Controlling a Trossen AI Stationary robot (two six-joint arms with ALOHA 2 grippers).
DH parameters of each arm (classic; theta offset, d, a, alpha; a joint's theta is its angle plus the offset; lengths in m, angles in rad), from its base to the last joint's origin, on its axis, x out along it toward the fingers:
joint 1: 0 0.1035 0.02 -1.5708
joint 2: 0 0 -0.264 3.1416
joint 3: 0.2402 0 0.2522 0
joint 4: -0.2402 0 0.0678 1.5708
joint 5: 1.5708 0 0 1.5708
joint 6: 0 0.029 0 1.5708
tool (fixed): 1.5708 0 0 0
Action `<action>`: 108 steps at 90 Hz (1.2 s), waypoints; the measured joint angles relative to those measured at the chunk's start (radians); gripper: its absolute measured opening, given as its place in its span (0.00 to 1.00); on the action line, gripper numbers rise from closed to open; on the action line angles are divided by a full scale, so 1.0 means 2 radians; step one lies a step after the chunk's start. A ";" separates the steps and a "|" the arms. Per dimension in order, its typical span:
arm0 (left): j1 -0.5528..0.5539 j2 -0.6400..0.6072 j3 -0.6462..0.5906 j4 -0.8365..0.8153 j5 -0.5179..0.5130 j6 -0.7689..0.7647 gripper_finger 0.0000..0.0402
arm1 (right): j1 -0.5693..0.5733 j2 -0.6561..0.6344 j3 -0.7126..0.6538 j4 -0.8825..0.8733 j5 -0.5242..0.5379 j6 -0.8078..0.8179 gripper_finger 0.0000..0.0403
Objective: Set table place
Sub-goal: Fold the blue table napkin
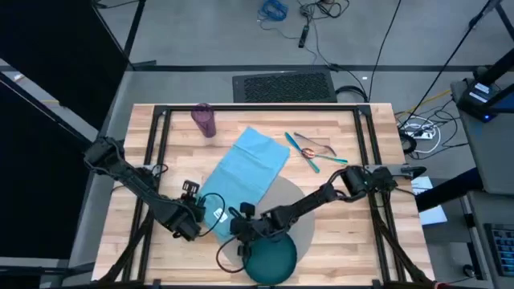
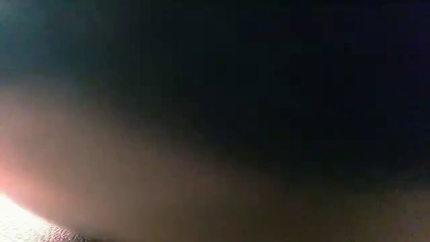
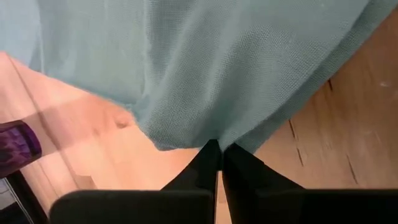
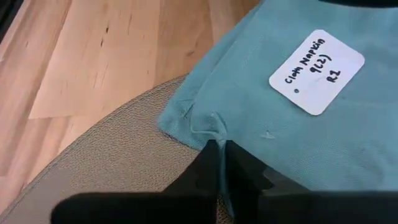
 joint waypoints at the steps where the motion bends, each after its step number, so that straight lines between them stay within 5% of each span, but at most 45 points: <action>1: 0.000 0.000 0.000 0.000 0.000 0.000 0.00 | 0.000 0.000 0.000 0.000 0.001 0.000 0.01; 32: -0.006 -0.028 0.004 -0.017 -0.038 -0.029 0.00 | 0.000 0.000 0.112 -0.131 0.010 -0.042 0.00; 71: -0.034 -0.091 0.078 -0.160 -0.150 -0.105 0.00 | 0.010 -0.002 0.285 -0.392 0.109 -0.023 0.00; 108: -0.026 -0.091 0.140 -0.211 -0.242 -0.099 0.00 | 0.017 -0.003 0.354 -0.555 0.175 0.036 0.00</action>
